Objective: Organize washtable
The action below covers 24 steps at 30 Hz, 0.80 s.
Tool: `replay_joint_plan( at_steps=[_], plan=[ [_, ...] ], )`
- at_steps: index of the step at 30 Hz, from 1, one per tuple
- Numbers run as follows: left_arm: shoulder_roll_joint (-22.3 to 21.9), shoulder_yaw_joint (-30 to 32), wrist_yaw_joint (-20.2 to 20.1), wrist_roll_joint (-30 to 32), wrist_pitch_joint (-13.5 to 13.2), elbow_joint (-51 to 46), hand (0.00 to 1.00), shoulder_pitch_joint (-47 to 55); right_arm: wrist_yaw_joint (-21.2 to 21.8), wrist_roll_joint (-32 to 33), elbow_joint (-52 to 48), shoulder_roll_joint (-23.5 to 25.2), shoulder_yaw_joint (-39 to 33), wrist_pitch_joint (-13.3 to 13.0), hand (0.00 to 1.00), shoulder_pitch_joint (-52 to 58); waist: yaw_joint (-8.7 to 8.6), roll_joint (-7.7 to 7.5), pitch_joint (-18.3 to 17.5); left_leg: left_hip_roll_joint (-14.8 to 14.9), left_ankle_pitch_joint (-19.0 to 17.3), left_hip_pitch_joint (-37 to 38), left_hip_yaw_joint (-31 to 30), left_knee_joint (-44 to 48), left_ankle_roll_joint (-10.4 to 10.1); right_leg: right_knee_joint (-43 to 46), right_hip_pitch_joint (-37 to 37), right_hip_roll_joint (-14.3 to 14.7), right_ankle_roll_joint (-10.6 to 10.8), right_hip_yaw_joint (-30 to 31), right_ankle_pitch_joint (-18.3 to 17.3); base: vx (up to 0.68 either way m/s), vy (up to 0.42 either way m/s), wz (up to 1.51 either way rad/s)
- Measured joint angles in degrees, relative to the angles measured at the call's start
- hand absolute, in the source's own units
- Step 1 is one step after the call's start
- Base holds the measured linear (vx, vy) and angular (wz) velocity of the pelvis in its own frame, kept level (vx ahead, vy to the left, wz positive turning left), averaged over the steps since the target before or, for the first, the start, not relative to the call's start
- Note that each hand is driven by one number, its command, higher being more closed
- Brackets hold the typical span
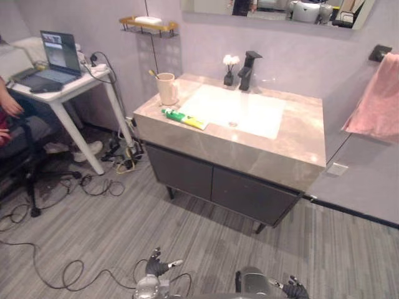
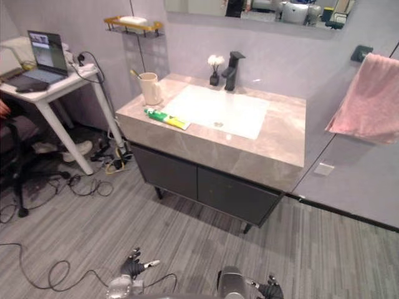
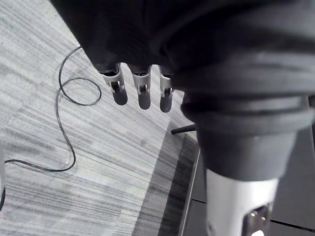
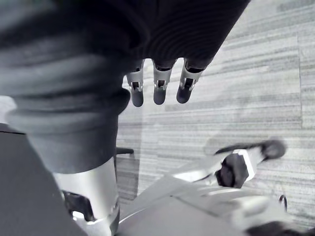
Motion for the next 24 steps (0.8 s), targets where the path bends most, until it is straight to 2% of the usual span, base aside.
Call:
replay_joint_plan(
  at_steps=[1,2,3,4,5,6,7,10,11,13,15,17,18,19,20,21,22,23,24],
  plan=[
    [0.0,0.0,-0.1,-0.2,-0.1,-0.1,0.00,0.0,-0.2,0.0,0.1,0.1,1.4,0.1,0.00,0.7,0.03,-1.07,-0.4,-0.6,0.2,0.7,-0.5,-1.0,-1.2,-8.9,1.4,0.4,-1.3,-1.0,2.6,0.38,-0.136,0.41],
    [-0.3,0.2,-0.2,-0.2,0.2,0.3,0.00,-0.1,-0.3,0.1,0.6,0.0,1.5,0.1,0.00,0.7,-0.20,0.03,-0.1,0.2,-0.1,1.2,-1.5,-0.7,-1.9,-8.2,2.2,0.8,-1.2,-1.6,2.7,0.42,-0.108,0.66],
    [-1.6,1.0,-0.3,-0.2,0.2,0.1,0.00,-0.4,-0.3,0.0,1.1,-1.1,1.9,0.2,0.00,1.1,-0.46,0.81,-0.2,1.2,2.1,-1.3,-2.9,6.7,-4.0,-8.9,4.4,0.6,-0.8,-4.1,1.2,0.43,-0.115,0.80],
    [-2.7,2.0,-0.2,-0.2,0.0,-0.3,0.00,-1.1,-0.5,0.0,1.1,-1.3,1.9,0.1,0.00,1.1,-0.69,1.49,0.2,2.4,4.7,-5.5,-3.6,15.8,-4.6,-9.2,6.1,0.3,-0.8,-5.7,0.0,0.51,-0.112,0.82],
    [-3.0,2.7,-0.3,-0.2,0.0,-0.8,0.00,-1.3,-0.8,0.0,1.0,-2.0,2.1,0.2,0.00,1.1,-0.52,2.63,0.9,4.8,11.2,-10.6,-4.2,27.5,-5.4,-10.0,8.8,0.9,-1.1,-6.9,-1.5,0.42,-0.103,0.46],
    [-3.0,3.4,-0.2,-0.2,0.0,-1.3,0.00,-1.3,-1.0,0.0,0.9,-2.4,2.7,0.4,0.00,1.1,0.05,2.86,1.1,6.1,15.5,-12.8,-4.1,32.5,-6.1,-10.6,10.3,1.4,-1.3,-6.9,-2.1,0.41,-0.026,-0.01],
    [-2.9,5.3,-0.1,-0.8,0.0,-1.9,0.00,-0.8,-1.2,0.0,0.9,-3.1,3.7,0.8,0.00,1.2,0.98,3.30,1.2,9.4,17.6,-16.8,-3.5,41.8,-6.4,-12.7,13.9,2.4,-1.7,-6.8,-2.7,0.40,0.039,-0.24],
    [-2.9,6.6,0.1,-1.9,0.0,-3.2,0.00,-0.4,-1.2,0.0,1.0,-2.7,3.8,1.0,0.00,1.2,1.45,2.40,1.1,11.7,16.6,-20.9,0.1,44.7,-4.8,-18.4,19.5,1.6,-1.0,-6.8,-2.3,0.34,0.075,-0.07],
    [-2.9,6.8,0.2,-2.3,-0.1,-3.8,0.00,-0.5,-1.2,0.1,1.1,-2.5,3.9,1.0,0.00,1.2,1.48,1.85,1.0,12.8,16.2,-22.4,1.5,43.6,-4.1,-20.1,21.1,1.0,-0.6,-6.8,-2.0,0.27,0.093,0.03],
    [-2.2,6.8,1.0,-2.4,-0.1,-4.4,0.00,-0.5,-1.2,0.1,1.6,-2.1,3.8,1.0,0.00,0.8,1.65,0.85,0.7,14.6,15.7,-25.2,1.7,35.6,-3.4,-22.8,23.4,-1.2,0.7,-5.8,-1.3,0.39,0.188,-0.07],
    [-1.3,6.7,1.5,-2.5,-0.3,-3.9,0.00,-0.5,-1.3,0.1,3.2,-2.1,3.3,1.1,0.00,-0.8,1.61,0.40,1.0,14.6,15.7,-25.6,-1.2,25.8,-3.4,-22.8,24.4,-3.3,1.3,-4.4,-0.9,0.39,0.349,-0.16],
    [0.1,6.0,2.2,-2.7,-0.3,-3.0,0.00,-0.5,-1.3,0.1,4.6,-2.0,3.0,1.1,0.00,-1.5,1.63,-0.39,0.8,14.1,16.2,-24.8,-5.2,13.3,-3.3,-22.6,25.6,-5.9,3.2,-3.3,-0.3,0.33,0.435,-0.11],
    [0.4,6.0,2.6,-2.9,-0.2,-2.0,0.00,-0.5,-1.3,0.0,4.9,-2.1,2.8,1.0,0.00,-1.4,1.66,-0.06,0.5,12.8,20.3,-23.4,-9.5,3.7,-1.1,-22.9,26.3,-7.5,5.3,-3.1,0.1,0.32,0.583,-0.26],
    [1.1,5.6,2.7,-3.1,-0.3,-0.8,0.00,0.1,-1.4,0.0,6.2,-2.1,2.6,0.9,0.00,-2.1,1.98,-0.58,-0.2,9.6,19.4,-22.2,-14.0,1.9,-8.2,-23.9,26.2,-9.8,8.9,-1.5,0.0,0.32,0.573,-0.21],
    [2.5,5.5,2.8,-3.4,-0.2,-0.2,0.00,-0.1,-1.2,0.0,7.1,-1.4,2.8,0.9,0.00,-2.9,1.54,-1.82,-0.5,7.3,18.5,-23.5,-14.5,3.5,-7.5,-25.1,26.3,-10.7,10.0,-0.6,-0.2,0.34,0.568,0.00],
    [4.0,5.4,3.4,-3.5,-0.2,0.5,0.00,-0.8,-1.0,0.0,7.7,-0.8,3.0,0.7,0.00,-3.5,0.91,-2.67,-0.6,5.2,17.9,-25.5,-17.8,6.1,-8.0,-26.4,26.1,-9.2,11.2,1.4,0.2,0.20,0.270,0.12],
    [4.6,4.4,3.7,-3.5,-0.2,0.8,0.00,-1.1,-1.1,0.0,8.8,-1.1,2.3,0.5,0.00,-4.1,1.70,-2.54,-0.6,3.3,15.6,-27.1,-20.8,10.9,-9.8,-27.8,26.2,-9.2,11.1,0.2,2.6,0.17,0.259,-0.07],
    [4.5,4.5,3.7,-4.2,-0.4,0.7,0.00,-0.9,-1.1,0.0,8.8,-1.1,1.6,0.5,0.00,-4.2,1.84,-2.12,-0.6,2.9,14.3,-27.4,-20.4,12.5,-10.0,-28.3,26.3,-9.7,13.2,1.4,4.2,0.14,0.344,-0.42],
    [4.5,4.4,3.7,-4.1,-0.3,1.4,0.00,-0.9,-1.1,0.1,8.3,-0.9,1.0,0.0,0.00,-4.4,1.71,-1.36,-0.9,2.7,12.3,-27.5,-18.7,14.2,-9.0,-29.0,26.2,-10.5,14.0,3.5,6.1,0.14,0.547,-0.82]
  ],
)
